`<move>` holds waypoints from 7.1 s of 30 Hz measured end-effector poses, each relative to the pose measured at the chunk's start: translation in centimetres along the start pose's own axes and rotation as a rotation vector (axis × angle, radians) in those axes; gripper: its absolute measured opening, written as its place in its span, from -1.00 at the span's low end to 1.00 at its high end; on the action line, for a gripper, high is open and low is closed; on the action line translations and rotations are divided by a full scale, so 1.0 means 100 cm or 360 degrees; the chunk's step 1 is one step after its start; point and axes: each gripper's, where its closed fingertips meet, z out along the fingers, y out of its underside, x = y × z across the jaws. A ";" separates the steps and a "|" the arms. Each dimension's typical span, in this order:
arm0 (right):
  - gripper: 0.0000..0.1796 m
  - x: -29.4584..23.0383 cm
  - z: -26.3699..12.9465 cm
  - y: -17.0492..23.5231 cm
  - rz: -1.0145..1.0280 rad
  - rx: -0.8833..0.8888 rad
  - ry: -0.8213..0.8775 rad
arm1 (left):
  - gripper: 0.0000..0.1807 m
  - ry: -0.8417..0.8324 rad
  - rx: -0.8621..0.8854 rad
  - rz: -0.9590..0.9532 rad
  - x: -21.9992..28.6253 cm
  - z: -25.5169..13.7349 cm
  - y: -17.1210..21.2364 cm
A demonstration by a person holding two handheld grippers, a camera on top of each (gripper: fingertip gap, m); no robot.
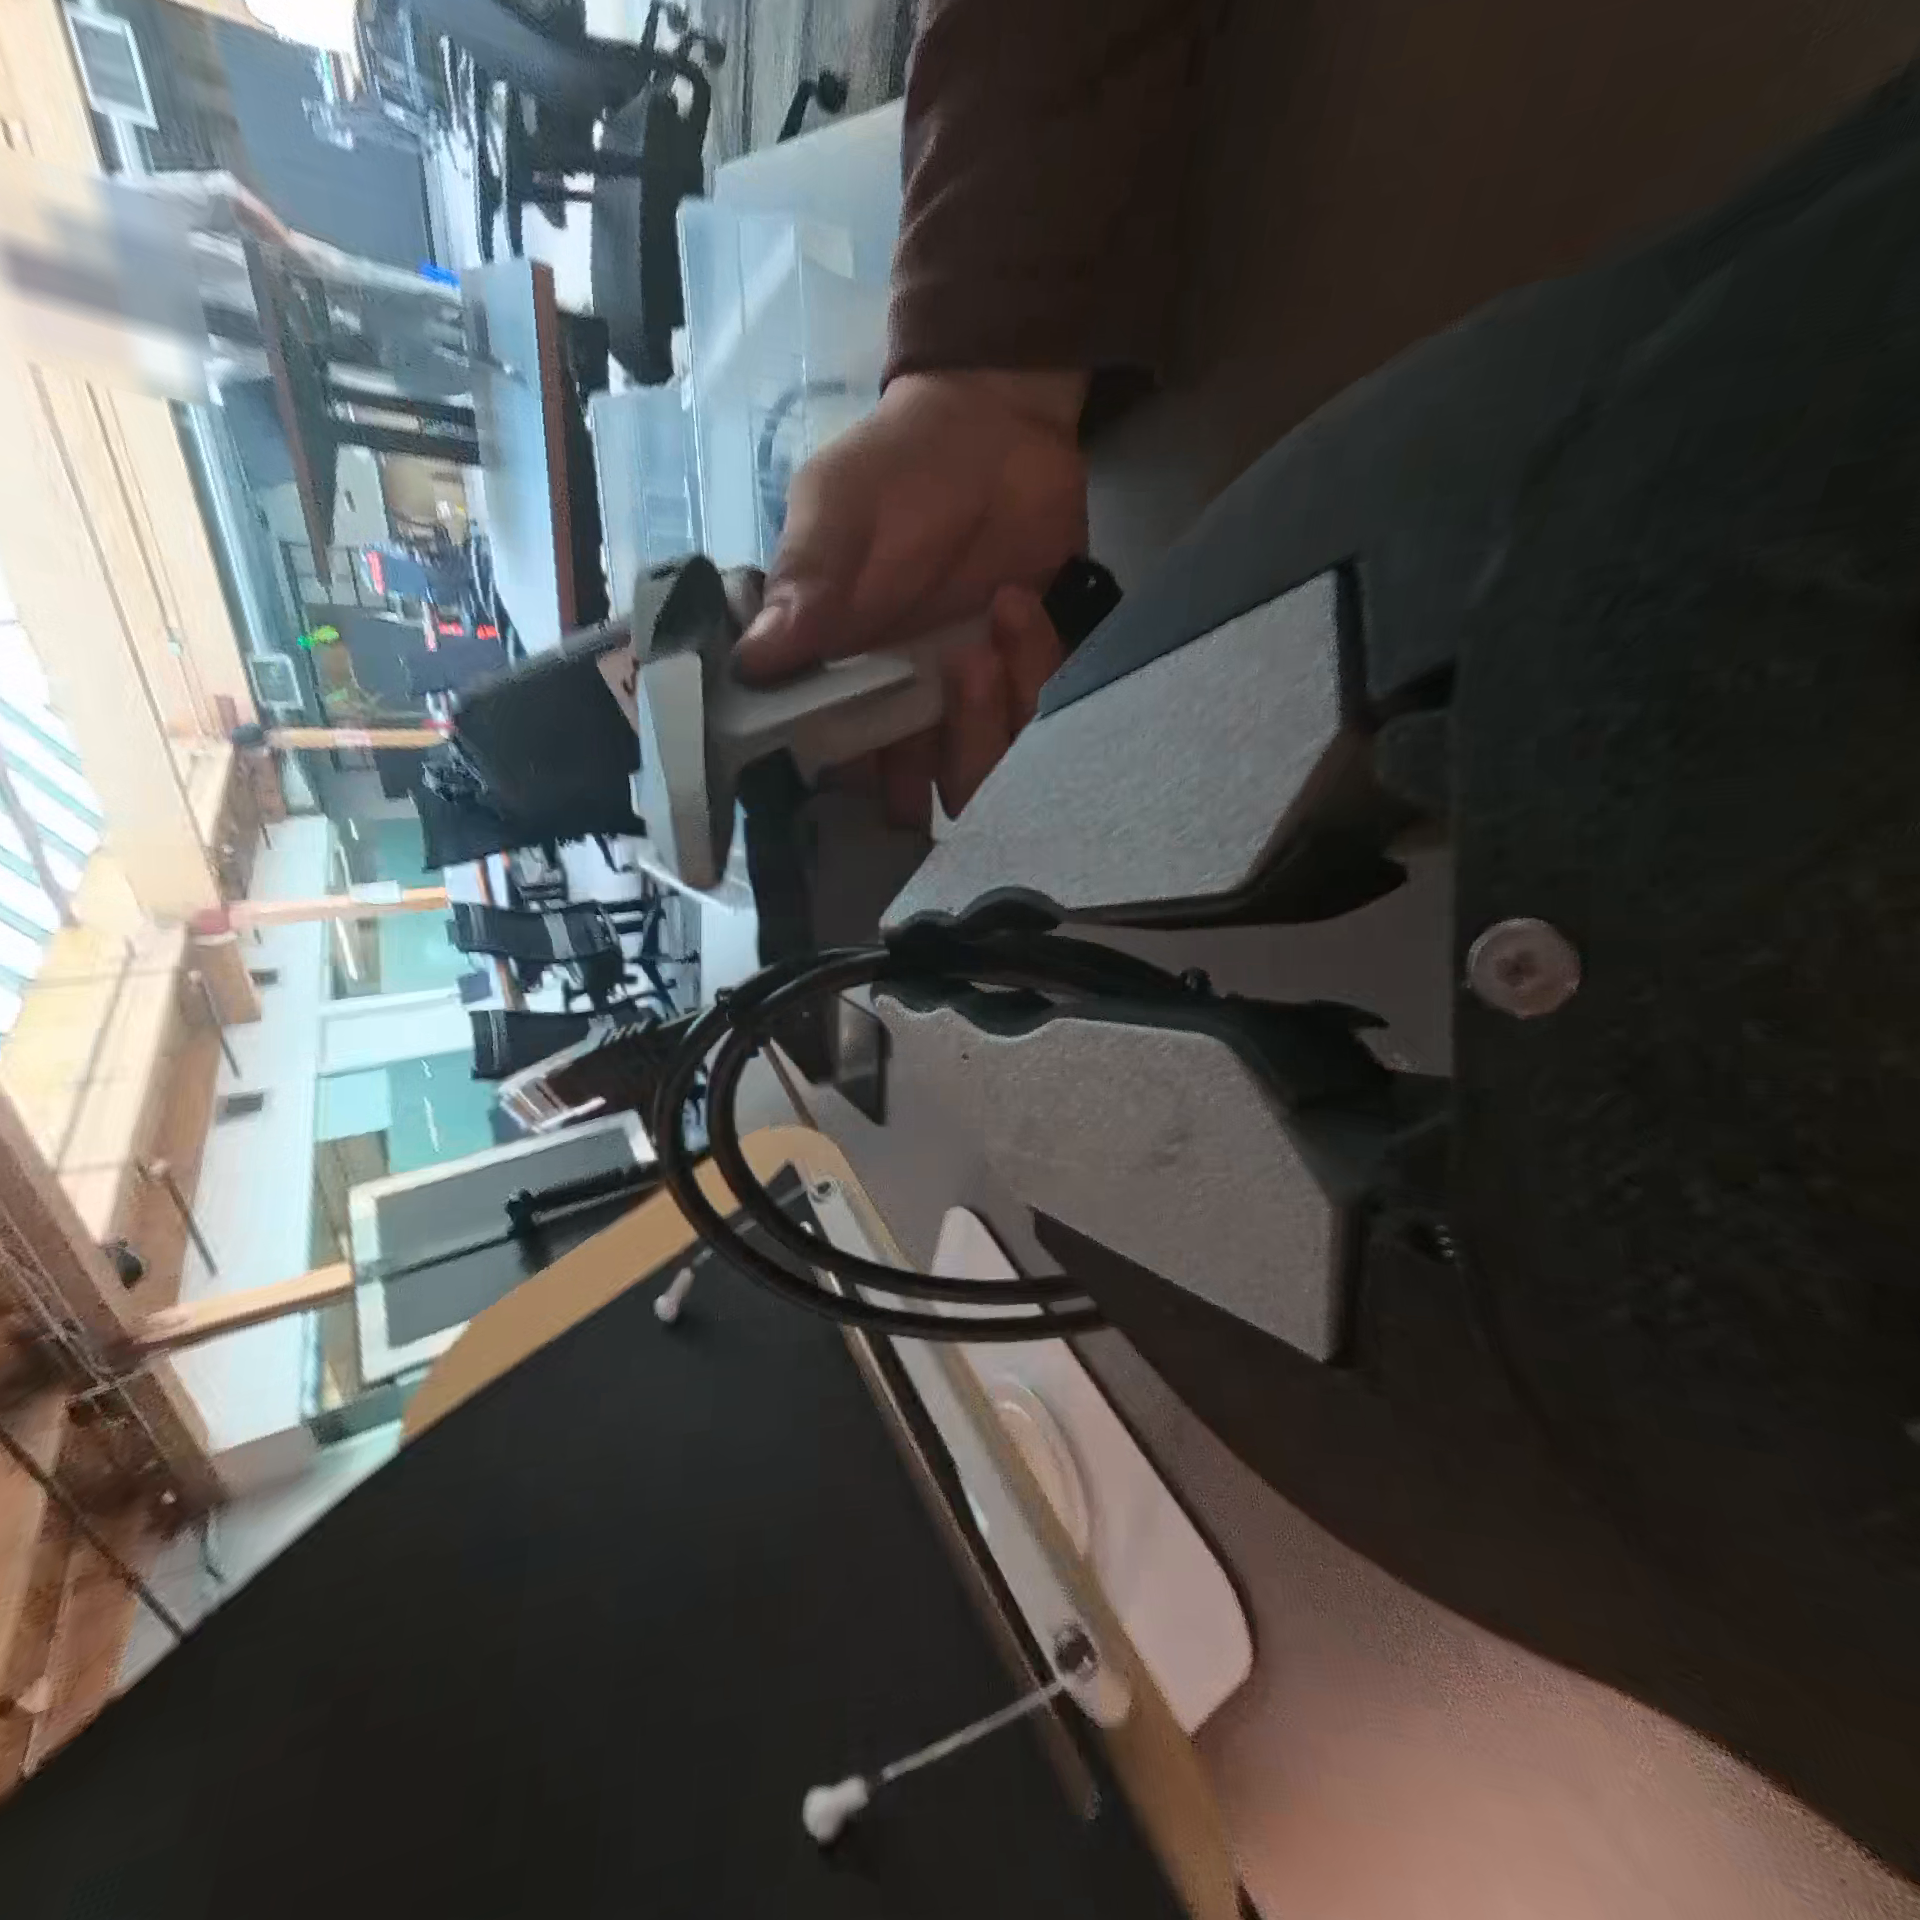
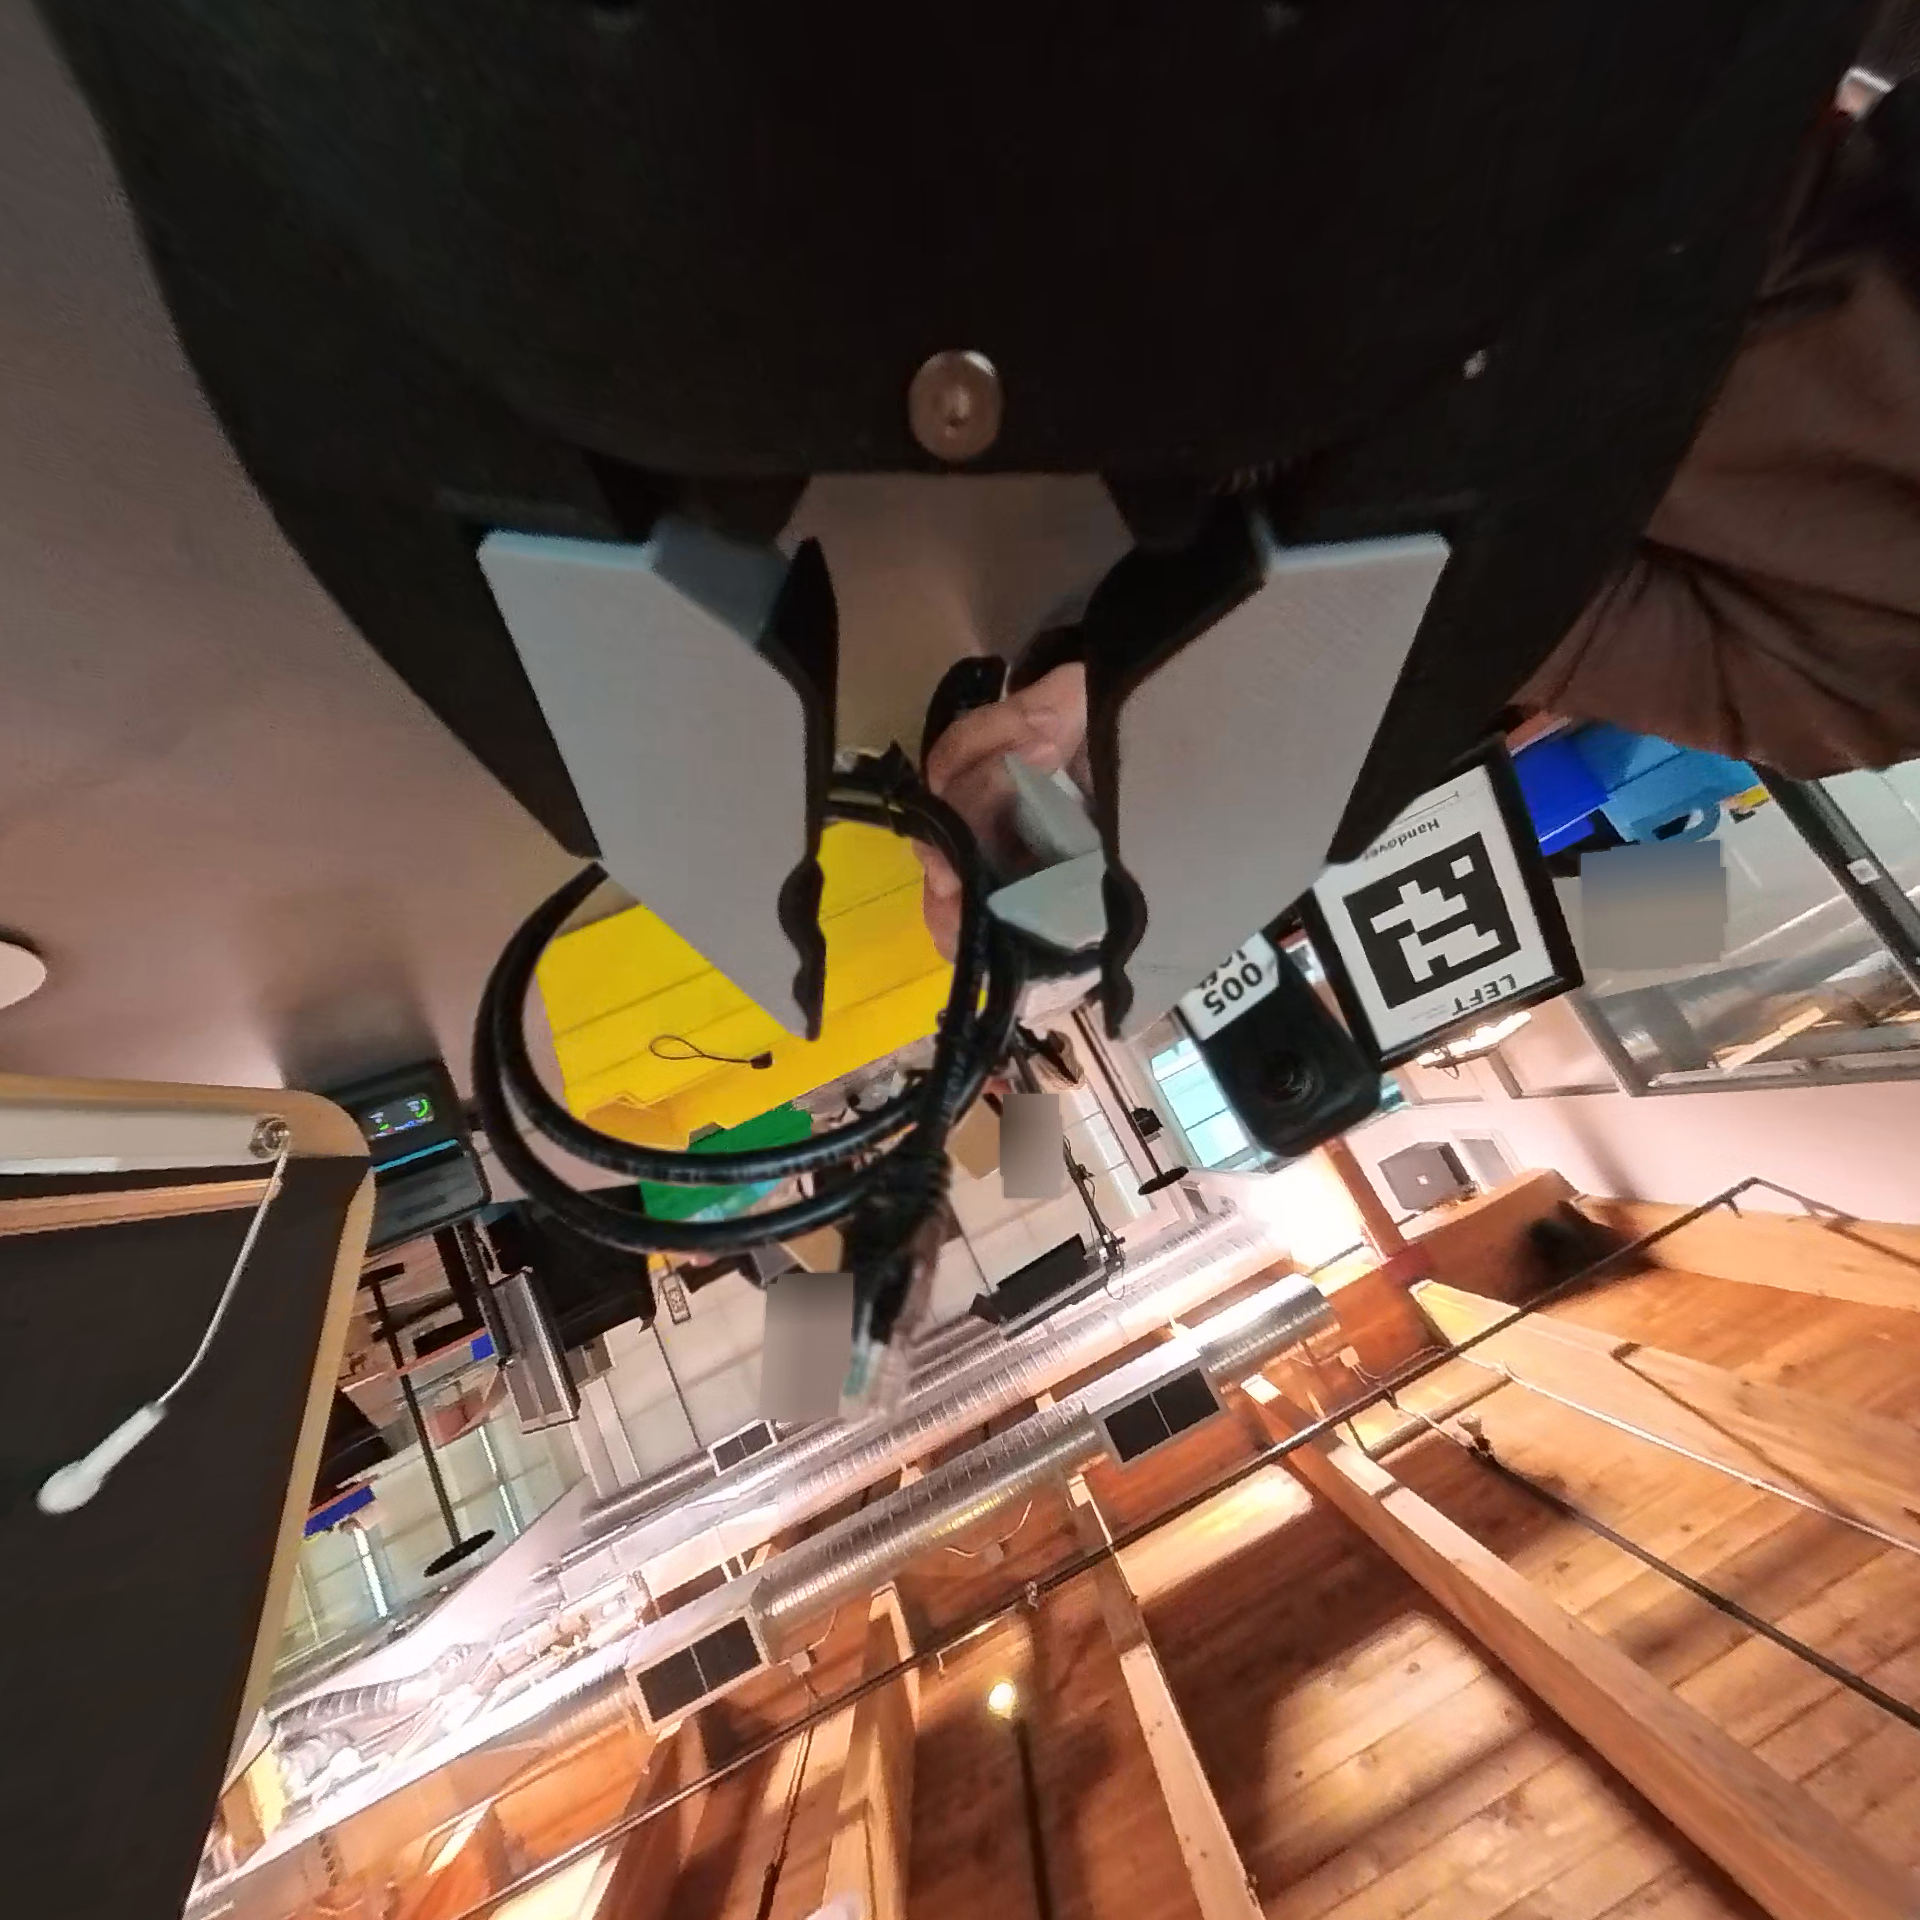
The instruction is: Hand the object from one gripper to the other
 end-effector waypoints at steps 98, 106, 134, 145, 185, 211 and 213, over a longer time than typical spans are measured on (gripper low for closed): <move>-0.61 0.017 -0.001 0.061 -0.2027 -0.0796 0.0862 | -1.00 0.0459 0.0029 -0.1221 -0.039 -0.030 0.019; -0.57 0.024 -0.036 0.015 -0.0888 -0.0384 0.0737 | -1.00 0.1178 0.0097 -0.0799 0.039 -0.061 -0.019; -0.98 0.066 -0.059 0.000 -0.2061 -0.0844 0.1662 | -0.79 0.0053 0.0042 -0.0087 -0.020 -0.032 -0.003; -0.98 0.051 -0.029 0.024 -0.2824 -0.1161 0.1613 | -0.58 -0.0232 -0.0330 0.0748 0.002 -0.011 0.031; -0.98 0.028 -0.046 -0.008 -0.2080 -0.0519 0.1356 | -0.62 0.0223 -0.0045 -0.0852 -0.034 -0.028 0.021; -0.62 -0.027 -0.028 0.005 -0.0840 -0.0217 0.0383 | -0.96 -0.0294 -0.0060 0.0511 -0.034 -0.028 0.007; -0.61 -0.023 -0.038 -0.009 -0.0649 -0.0110 0.0378 | -0.97 -0.0466 -0.0064 0.0692 -0.045 -0.034 0.002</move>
